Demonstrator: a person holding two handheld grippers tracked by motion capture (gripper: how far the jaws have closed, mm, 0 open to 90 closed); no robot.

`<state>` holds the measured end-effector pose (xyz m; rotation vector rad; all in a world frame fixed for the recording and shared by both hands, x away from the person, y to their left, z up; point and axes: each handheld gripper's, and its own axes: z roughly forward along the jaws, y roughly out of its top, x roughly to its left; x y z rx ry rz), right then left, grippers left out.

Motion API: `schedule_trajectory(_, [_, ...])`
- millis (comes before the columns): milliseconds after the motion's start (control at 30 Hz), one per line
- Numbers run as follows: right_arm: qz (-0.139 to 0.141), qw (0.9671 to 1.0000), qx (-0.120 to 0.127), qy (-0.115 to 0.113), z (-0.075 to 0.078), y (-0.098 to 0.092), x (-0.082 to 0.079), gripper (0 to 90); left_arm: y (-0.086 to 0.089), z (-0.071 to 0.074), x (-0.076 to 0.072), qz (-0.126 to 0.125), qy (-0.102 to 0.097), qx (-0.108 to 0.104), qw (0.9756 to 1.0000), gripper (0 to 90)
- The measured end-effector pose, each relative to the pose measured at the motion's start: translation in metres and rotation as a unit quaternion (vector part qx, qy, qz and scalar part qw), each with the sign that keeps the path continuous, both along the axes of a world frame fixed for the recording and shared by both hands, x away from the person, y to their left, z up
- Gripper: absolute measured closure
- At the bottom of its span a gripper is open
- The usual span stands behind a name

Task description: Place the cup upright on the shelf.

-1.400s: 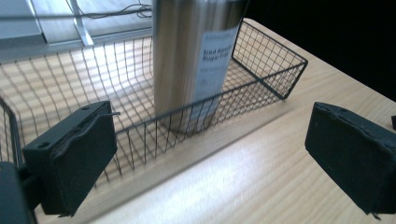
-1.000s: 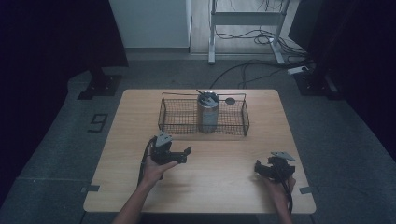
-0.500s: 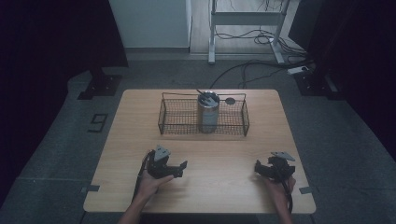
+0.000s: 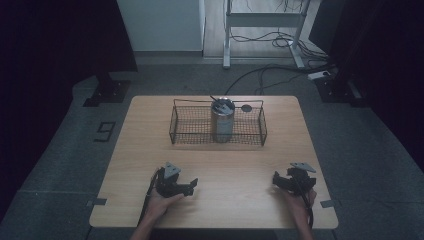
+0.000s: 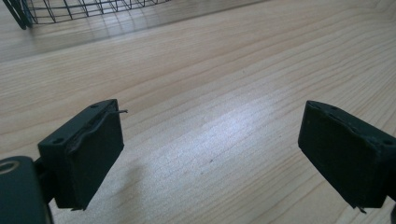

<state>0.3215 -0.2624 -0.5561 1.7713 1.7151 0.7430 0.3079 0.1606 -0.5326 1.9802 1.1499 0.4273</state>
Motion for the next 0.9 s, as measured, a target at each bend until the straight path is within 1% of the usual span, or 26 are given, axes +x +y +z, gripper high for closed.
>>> schedule_trajectory(200, [0.0,1.0,0.0,0.0,0.0,0.0,0.0,3.9,0.0014,-0.0026,-0.0001,0.007,0.006,-0.001,1.0,7.4])
schedule_trajectory(733, [0.0,1.0,0.0,0.0,0.0,0.0,0.0,3.9,0.0029,-0.0035,-0.0012,0.01,0.009,0.0,0.9999,7.8])
schedule_trajectory(800, [0.0,1.0,0.0,0.0,0.0,0.0,0.0,3.9,0.0028,-0.0032,-0.0014,0.009,0.011,-0.003,0.9999,7.9])
schedule_trajectory(900, [0.0,1.0,0.0,0.0,0.0,0.0,0.0,3.9,0.0024,-0.0028,-0.0016,0.009,0.01,-0.001,0.9999,7.9])
